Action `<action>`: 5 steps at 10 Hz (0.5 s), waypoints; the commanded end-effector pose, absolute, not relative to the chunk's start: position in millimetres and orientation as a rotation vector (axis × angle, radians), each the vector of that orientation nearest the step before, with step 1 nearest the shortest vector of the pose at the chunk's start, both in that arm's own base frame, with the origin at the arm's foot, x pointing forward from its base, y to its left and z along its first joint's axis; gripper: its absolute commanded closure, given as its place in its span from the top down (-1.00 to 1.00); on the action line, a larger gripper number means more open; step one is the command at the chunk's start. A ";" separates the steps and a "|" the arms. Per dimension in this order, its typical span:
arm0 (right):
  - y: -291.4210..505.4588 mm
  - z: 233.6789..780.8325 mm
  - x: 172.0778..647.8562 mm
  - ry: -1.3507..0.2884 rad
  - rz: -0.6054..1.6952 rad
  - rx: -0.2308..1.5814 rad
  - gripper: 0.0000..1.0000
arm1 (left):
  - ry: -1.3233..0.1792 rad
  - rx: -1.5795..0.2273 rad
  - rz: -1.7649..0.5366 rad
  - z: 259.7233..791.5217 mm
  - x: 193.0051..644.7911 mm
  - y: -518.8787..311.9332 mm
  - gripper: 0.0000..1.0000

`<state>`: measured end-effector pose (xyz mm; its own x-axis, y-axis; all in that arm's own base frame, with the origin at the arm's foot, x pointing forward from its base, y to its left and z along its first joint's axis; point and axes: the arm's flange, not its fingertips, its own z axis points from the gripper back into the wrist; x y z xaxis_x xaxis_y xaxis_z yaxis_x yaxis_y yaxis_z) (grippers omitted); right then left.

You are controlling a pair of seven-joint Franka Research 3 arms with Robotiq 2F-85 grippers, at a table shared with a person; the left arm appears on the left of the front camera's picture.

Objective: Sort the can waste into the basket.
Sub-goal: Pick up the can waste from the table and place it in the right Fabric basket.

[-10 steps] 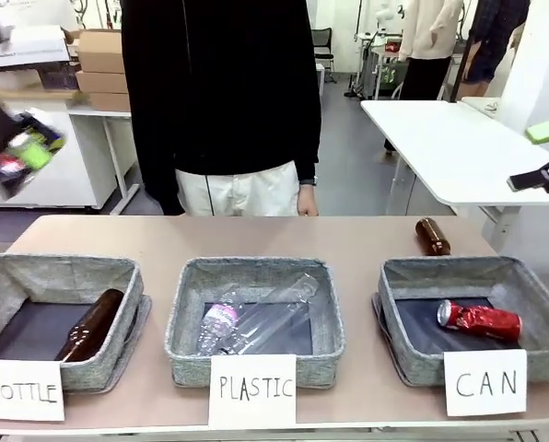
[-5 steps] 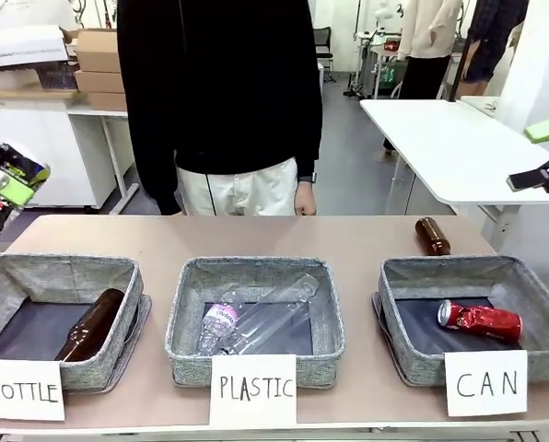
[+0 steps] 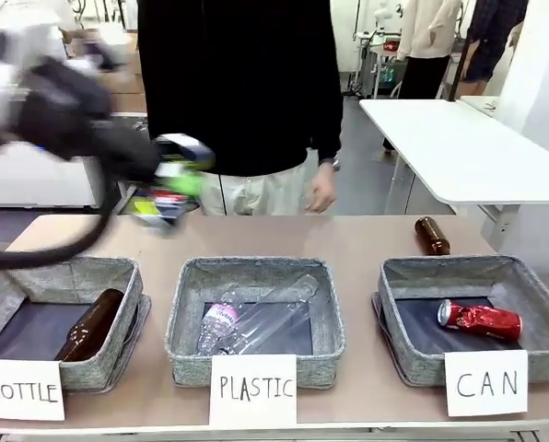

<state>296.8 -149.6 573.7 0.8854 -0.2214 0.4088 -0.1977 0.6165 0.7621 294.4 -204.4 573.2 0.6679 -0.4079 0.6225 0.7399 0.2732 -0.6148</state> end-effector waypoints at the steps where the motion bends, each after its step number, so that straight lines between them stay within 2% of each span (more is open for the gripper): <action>1: -195.4 557.1 244.9 -0.586 -0.320 0.902 1.00 | -0.446 -1.042 -0.865 569.8 301.2 -335.4 -0.46; 2: -214.9 541.5 218.5 -0.601 -0.420 0.927 1.00 | -0.505 -0.977 -0.945 554.6 275.2 -404.3 -0.46; 3: -222.3 528.6 200.7 -0.622 -0.490 0.953 1.00 | -0.496 -0.993 -1.032 537.1 245.8 -457.6 -0.46; 4: -218.8 522.8 197.9 -0.647 -0.491 0.984 1.00 | -0.585 -0.991 -1.044 527.2 226.4 -499.4 -0.46; 5: -205.3 523.1 204.9 -0.635 -0.403 0.979 1.00 | -0.513 -0.957 -1.026 516.9 231.0 -508.7 -0.46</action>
<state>189.5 -231.2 516.9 0.7385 -0.6161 0.2740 0.0897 0.4924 0.8657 190.5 -499.8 529.8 0.4629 -0.4703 0.7514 0.8820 0.1598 -0.4433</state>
